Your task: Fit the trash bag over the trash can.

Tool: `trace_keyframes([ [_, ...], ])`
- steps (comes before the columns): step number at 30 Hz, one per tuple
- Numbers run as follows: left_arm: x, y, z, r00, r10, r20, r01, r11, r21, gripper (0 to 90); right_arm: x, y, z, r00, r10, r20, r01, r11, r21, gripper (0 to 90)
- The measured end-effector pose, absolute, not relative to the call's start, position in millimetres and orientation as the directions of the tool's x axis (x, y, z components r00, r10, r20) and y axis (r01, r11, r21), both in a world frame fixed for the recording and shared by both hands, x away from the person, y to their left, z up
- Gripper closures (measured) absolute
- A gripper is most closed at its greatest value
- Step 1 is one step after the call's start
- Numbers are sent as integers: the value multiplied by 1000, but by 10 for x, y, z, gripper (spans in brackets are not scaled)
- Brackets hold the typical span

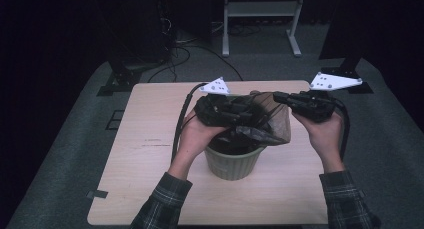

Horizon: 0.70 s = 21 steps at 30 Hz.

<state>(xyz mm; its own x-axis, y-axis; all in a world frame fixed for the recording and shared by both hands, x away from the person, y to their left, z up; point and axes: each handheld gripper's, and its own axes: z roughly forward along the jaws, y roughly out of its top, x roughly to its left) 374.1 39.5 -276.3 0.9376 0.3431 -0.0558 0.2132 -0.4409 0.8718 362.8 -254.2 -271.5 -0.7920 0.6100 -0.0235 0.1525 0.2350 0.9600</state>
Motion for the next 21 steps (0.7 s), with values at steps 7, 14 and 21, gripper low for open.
trace_keyframes([
  [7,3738,750,-2800,914,396,-93,257,-383,887,897,3602,-2638,-2747,-778,628,-27,156,235,959,900],
  [14,3666,1348,-2766,880,454,-144,289,-270,919,897,3562,-2789,-2807,-751,660,-22,174,230,958,900],
  [21,3621,1878,-2737,834,524,-175,312,-185,932,896,3528,-2933,-2829,-725,689,-11,188,212,959,900],
])
